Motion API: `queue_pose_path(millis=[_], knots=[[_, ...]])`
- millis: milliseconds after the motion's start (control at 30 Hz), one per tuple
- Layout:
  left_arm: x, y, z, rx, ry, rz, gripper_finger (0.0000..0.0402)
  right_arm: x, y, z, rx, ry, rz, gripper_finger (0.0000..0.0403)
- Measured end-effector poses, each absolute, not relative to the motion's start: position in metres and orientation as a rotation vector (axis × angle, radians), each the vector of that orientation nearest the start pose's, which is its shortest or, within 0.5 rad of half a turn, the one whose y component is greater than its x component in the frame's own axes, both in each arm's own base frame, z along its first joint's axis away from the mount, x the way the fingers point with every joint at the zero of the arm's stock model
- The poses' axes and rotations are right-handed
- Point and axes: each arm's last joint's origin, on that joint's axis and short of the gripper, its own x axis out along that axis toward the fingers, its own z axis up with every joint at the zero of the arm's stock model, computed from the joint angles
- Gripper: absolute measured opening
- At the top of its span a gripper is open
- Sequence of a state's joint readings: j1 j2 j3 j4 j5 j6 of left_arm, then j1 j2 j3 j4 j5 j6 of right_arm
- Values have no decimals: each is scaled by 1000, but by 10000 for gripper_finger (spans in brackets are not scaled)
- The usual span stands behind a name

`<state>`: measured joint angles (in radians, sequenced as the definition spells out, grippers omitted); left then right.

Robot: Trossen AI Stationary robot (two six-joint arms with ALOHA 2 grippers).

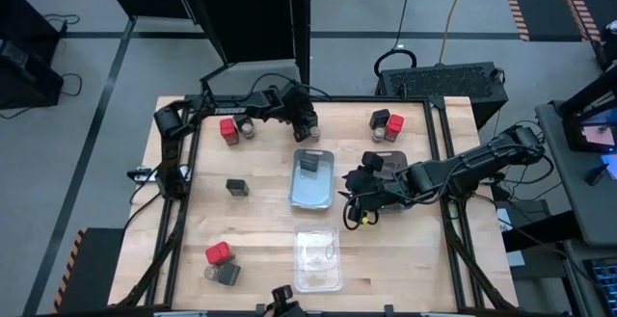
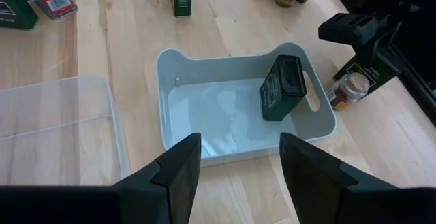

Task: Sort spices by type
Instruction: Put the black spice can into the gray bin

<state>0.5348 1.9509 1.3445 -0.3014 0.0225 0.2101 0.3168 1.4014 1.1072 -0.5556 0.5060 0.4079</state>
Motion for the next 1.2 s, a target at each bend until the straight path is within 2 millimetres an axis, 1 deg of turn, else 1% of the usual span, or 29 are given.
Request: queue_pose_path(millis=[67,133,267,367,500,700,833,933,1033,1133,1200], knots=[[355,210,188,-48,908,382,140,279,77,280,46,724,-330,185],[354,209,199,-36,882,386,140,279,77,280,45,726,-330,185],[349,207,230,-5,805,399,140,279,77,280,45,726,-330,185],[339,200,255,2,766,393,140,278,77,280,45,728,-330,185],[320,186,287,-14,739,335,140,278,77,280,46,729,-326,185],[295,152,321,-65,725,160,140,278,77,280,41,731,-323,185],[286,122,333,-97,740,8,140,278,77,280,51,729,-327,185],[285,96,337,-108,768,-71,140,278,77,280,55,728,-329,185],[286,70,340,-75,772,-149,140,278,77,280,58,728,-329,185],[291,49,340,-13,783,-171,140,279,77,280,64,727,-331,185],[294,40,338,37,803,-153,140,279,77,280,68,725,-332,185]])
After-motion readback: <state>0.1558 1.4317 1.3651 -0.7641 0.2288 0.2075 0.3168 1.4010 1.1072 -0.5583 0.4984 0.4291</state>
